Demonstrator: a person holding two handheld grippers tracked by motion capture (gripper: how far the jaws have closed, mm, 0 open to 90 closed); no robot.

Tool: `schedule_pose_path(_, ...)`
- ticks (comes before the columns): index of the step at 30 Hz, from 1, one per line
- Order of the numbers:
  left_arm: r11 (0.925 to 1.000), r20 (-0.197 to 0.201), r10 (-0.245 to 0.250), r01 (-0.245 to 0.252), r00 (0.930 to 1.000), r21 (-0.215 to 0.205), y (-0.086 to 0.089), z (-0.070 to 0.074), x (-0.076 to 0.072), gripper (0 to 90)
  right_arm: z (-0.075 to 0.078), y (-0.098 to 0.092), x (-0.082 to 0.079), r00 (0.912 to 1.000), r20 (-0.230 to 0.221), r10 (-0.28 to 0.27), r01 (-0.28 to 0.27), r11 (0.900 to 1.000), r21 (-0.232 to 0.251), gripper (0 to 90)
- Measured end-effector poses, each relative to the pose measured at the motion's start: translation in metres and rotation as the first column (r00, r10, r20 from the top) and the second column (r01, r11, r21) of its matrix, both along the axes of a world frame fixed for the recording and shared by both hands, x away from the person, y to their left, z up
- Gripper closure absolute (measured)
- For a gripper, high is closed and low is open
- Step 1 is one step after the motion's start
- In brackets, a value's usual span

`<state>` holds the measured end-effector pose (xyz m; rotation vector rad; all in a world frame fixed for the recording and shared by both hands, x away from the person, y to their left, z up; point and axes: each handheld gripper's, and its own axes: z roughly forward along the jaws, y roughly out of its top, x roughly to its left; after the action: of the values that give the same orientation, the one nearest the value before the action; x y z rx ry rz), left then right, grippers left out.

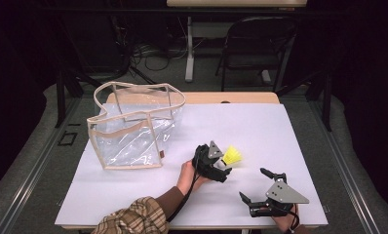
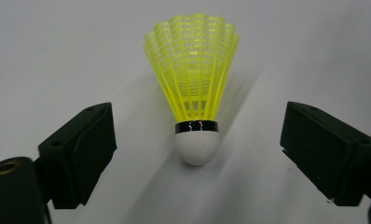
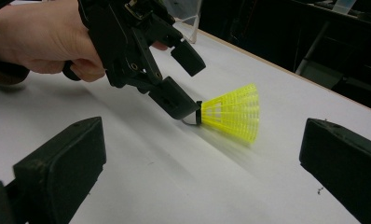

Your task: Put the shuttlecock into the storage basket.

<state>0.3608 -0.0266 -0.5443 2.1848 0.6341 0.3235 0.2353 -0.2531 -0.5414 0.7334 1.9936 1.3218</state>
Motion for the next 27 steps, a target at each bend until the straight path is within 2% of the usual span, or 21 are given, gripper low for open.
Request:
schedule_pose_path(2, 0.9999, -0.004, -0.005, 0.006, 1.0, 0.009, -0.0019, -0.001, 0.0006, 16.0, 0.0, 0.0, 0.0002, 1.0, -0.001, 0.001, -0.001, 1.0, -0.002, 0.1)
schedule_pose_path(4, 0.9999, -0.011, -0.007, 0.007, 0.9999, 0.011, -0.0034, -0.0018, 0.0012, 17.0, -0.0001, 0.0001, 0.0, 1.0, -0.006, 0.001, -0.001, 1.0, -0.004, 0.1)
schedule_pose_path(5, 0.9999, -0.007, -0.007, 0.008, 0.9999, 0.016, -0.0039, -0.0023, 0.0016, 22.5, -0.0002, 0.0003, 0.0001, 1.0, -0.006, 0.0, 0.0, 1.0, -0.003, 0.1)
schedule_pose_path(17, 0.9994, -0.029, -0.008, 0.009, 0.9995, 0.034, -0.0088, -0.0075, 0.0028, 41.6, -0.0005, 0.0007, 0.0004, 0.9999, -0.01, -0.001, 0.001, 1.0, -0.008, 0.2)
schedule_pose_path(27, 0.9993, -0.038, -0.002, 0.004, 0.9993, 0.038, -0.0103, -0.0101, 0.0032, 51.5, -0.0008, 0.0009, 0.0007, 0.9999, -0.013, -0.001, 0.001, 1.0, -0.013, 0.2)
